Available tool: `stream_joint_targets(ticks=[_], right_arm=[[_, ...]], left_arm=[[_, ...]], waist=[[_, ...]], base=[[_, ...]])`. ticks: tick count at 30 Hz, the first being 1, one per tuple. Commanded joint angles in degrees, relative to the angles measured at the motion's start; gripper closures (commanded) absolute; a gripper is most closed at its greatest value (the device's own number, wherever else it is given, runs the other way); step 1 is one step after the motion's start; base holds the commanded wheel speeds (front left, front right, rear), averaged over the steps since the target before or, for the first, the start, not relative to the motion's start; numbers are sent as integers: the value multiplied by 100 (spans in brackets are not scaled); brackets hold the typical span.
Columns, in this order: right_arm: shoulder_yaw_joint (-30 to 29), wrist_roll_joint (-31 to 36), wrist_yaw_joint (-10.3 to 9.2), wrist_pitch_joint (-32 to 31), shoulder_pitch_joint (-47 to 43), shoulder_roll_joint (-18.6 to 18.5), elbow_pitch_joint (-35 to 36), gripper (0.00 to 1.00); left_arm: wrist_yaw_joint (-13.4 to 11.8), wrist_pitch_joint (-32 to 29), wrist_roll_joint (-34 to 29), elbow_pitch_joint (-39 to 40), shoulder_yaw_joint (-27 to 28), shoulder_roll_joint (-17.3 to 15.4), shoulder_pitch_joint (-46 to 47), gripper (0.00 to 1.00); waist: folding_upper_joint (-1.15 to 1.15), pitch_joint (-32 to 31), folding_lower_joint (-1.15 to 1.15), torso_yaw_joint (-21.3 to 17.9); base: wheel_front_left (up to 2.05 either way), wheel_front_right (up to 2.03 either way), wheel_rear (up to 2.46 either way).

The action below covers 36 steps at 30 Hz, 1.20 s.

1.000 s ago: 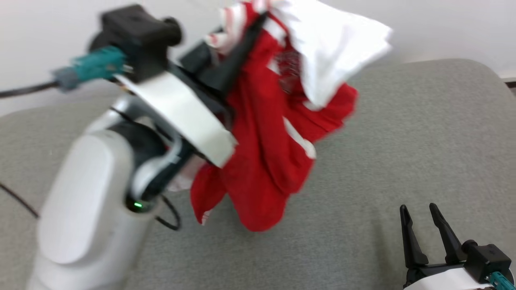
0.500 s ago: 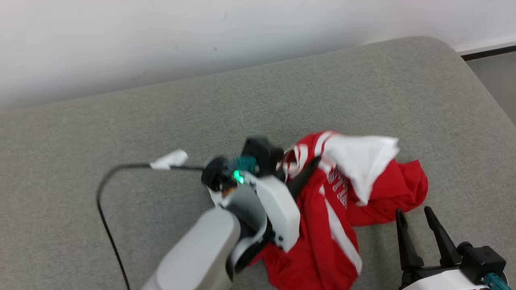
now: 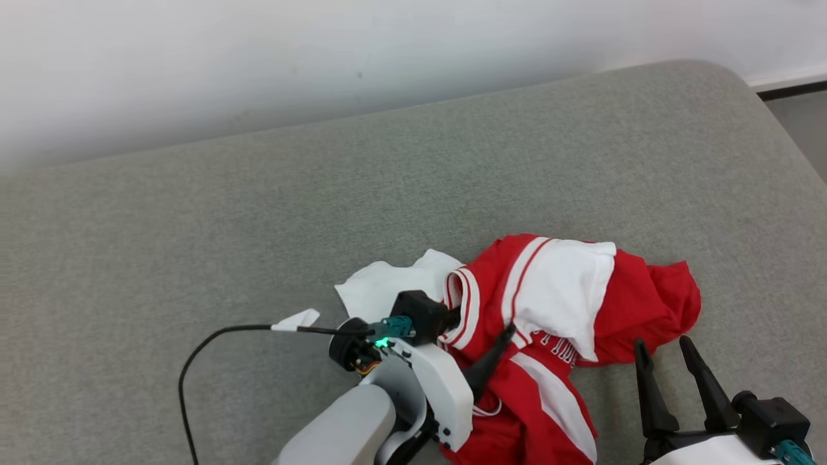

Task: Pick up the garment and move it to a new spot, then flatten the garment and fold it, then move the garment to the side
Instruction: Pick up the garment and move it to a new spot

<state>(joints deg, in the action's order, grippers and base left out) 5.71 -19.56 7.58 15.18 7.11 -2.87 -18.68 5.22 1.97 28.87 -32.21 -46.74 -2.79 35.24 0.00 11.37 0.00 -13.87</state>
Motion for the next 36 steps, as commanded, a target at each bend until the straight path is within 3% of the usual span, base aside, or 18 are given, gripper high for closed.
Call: stream_joint_targets(ticks=[1, 13, 32, 34, 36], right_arm=[[-43, 70, -16, -5, -85, -11, -24, 0], [-71, 126, -16, -5, -220, -9, -26, 0], [-73, 46, -16, -5, -101, -9, -51, 0], [-74, 50, -16, -5, -87, -9, -46, 0], [-78, 53, -16, -5, -82, -9, -44, 0]], left_arm=[[-54, 116, 133, 33, -40, -20, 98, 0], [-194, -56, 598, 421, -16, -40, 149, 0], [-344, -214, 678, -28, -52, -289, -54, 0], [-331, -230, 683, -57, -57, -307, -77, 27], [-319, -245, 706, -108, -78, -324, -125, 40]], waist=[[0, -90, 0, 100], [0, -356, 0, 301], [0, -148, 0, 139], [0, -140, 0, 154], [0, -138, 0, 168]], base=[[0, 0, 0], [0, 0, 0], [0, 0, 0], [0, 0, 0], [0, 0, 0]])
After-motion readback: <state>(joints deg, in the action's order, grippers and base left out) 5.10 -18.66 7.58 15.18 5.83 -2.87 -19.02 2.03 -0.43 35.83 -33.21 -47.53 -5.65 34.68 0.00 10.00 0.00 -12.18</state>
